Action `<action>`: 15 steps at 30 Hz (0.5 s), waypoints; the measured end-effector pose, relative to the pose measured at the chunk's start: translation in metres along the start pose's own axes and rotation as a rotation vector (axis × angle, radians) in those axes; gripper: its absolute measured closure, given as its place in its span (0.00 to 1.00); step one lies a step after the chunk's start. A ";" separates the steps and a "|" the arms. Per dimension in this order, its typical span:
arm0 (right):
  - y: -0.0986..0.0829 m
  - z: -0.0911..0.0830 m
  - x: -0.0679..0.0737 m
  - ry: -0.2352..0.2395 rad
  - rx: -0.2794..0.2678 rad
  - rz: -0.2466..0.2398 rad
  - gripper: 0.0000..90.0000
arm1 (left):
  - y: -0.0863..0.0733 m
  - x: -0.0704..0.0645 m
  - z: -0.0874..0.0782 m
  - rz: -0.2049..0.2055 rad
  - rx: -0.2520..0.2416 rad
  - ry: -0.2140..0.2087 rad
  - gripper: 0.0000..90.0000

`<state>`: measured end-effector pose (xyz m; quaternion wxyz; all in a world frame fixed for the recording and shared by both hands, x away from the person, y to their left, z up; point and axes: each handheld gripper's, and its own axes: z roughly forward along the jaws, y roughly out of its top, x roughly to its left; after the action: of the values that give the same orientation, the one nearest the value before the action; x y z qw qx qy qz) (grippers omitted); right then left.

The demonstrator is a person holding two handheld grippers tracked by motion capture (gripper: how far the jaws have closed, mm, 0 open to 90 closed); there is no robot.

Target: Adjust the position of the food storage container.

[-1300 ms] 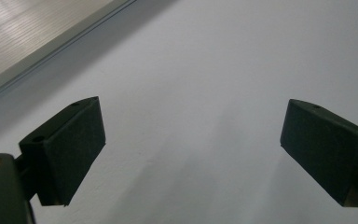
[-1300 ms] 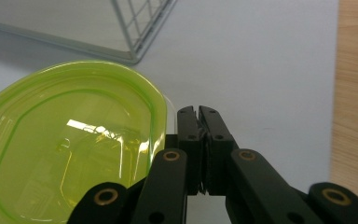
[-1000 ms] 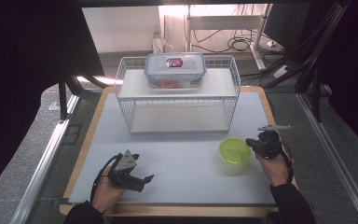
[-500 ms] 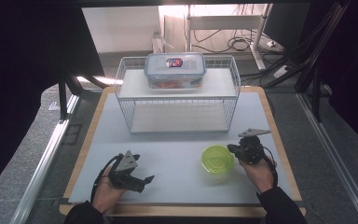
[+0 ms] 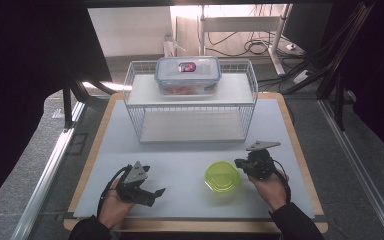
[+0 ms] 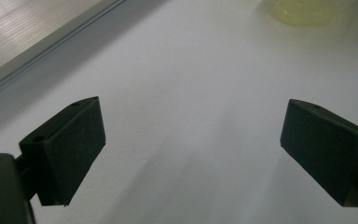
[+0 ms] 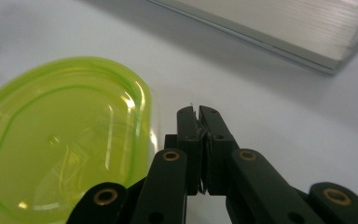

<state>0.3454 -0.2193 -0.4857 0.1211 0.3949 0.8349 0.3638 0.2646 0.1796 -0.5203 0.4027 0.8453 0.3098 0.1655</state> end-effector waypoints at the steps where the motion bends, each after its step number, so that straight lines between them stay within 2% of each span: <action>1: -0.002 -0.002 -0.002 0.003 -0.001 0.009 0.98 | 0.000 0.000 0.000 -0.001 -0.001 0.001 0.07; 6: -0.016 -0.014 -0.004 0.006 0.006 0.018 0.99 | 0.000 0.000 0.000 0.000 0.003 0.003 0.07; 11: -0.031 -0.019 0.009 0.044 0.045 0.000 0.99 | 0.000 0.000 0.000 0.002 0.003 0.004 0.07; 15: -0.038 -0.019 0.018 0.084 0.069 0.004 0.98 | 0.000 -0.001 0.000 0.005 0.005 0.003 0.07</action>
<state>0.3030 -0.2318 -0.4973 0.0717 0.3848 0.8506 0.3511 0.2639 0.1789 -0.5201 0.3996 0.8469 0.3085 0.1669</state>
